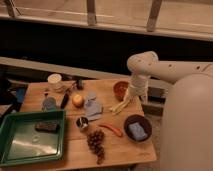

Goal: Place pepper in metal cup

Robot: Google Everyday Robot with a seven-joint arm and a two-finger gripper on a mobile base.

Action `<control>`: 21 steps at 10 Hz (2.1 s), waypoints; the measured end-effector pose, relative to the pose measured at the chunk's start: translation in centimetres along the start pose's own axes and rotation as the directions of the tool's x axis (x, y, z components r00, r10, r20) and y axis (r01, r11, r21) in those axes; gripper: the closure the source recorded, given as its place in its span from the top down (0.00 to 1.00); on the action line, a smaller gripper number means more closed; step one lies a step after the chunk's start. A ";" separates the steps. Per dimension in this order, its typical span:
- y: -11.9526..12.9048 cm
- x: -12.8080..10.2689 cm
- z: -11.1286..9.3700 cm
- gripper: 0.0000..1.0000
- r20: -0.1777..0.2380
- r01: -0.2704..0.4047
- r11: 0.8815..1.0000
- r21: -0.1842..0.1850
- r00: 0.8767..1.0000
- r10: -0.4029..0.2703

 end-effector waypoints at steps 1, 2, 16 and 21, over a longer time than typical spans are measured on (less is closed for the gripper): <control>1.8 0.8 0.1 0.71 -0.006 0.060 0.998 -0.007 0.998 -0.060; 4.4 2.2 0.0 0.71 -0.016 0.156 0.987 -0.029 0.988 -0.157; 13.8 4.0 6.3 0.71 0.049 0.473 0.872 -0.122 0.881 -0.471; 13.6 4.2 6.6 0.71 0.054 0.467 0.876 -0.121 0.884 -0.464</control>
